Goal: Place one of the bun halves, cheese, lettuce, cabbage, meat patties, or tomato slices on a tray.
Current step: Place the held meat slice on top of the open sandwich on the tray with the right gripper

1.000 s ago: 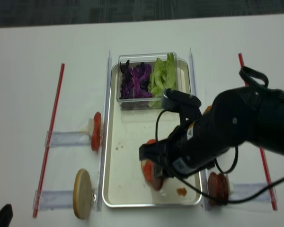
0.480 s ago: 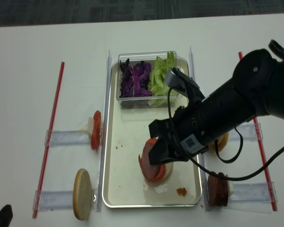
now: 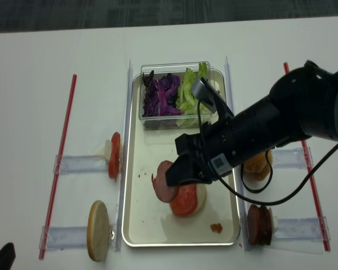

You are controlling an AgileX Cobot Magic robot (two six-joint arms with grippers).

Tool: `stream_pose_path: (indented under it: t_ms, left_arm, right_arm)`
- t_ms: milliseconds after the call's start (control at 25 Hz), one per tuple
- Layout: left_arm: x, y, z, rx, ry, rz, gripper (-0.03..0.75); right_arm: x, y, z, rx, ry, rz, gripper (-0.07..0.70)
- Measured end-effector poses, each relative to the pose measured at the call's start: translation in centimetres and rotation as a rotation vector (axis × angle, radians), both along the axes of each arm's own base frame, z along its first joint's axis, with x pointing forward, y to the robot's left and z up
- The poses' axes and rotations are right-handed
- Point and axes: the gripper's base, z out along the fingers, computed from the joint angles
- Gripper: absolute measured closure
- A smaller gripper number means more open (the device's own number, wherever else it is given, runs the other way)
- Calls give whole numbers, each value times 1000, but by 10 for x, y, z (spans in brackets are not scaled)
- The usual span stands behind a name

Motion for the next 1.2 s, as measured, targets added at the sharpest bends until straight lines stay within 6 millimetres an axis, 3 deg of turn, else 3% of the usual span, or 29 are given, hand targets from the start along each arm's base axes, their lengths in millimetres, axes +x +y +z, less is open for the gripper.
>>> stream_pose_path:
  t_ms: [360, 880, 1200]
  left_arm:
    - [0, 0, 0, 0, 0, 0, 365]
    - [0, 0, 0, 0, 0, 0, 365]
    - [0, 0, 0, 0, 0, 0, 365]
  right_arm:
    - [-4, -27, -35, 79, 14, -118, 519]
    - [5, -33, -55, -26, 11, -194, 520]
    - [4, -28, -76, 14, 127, -183, 520]
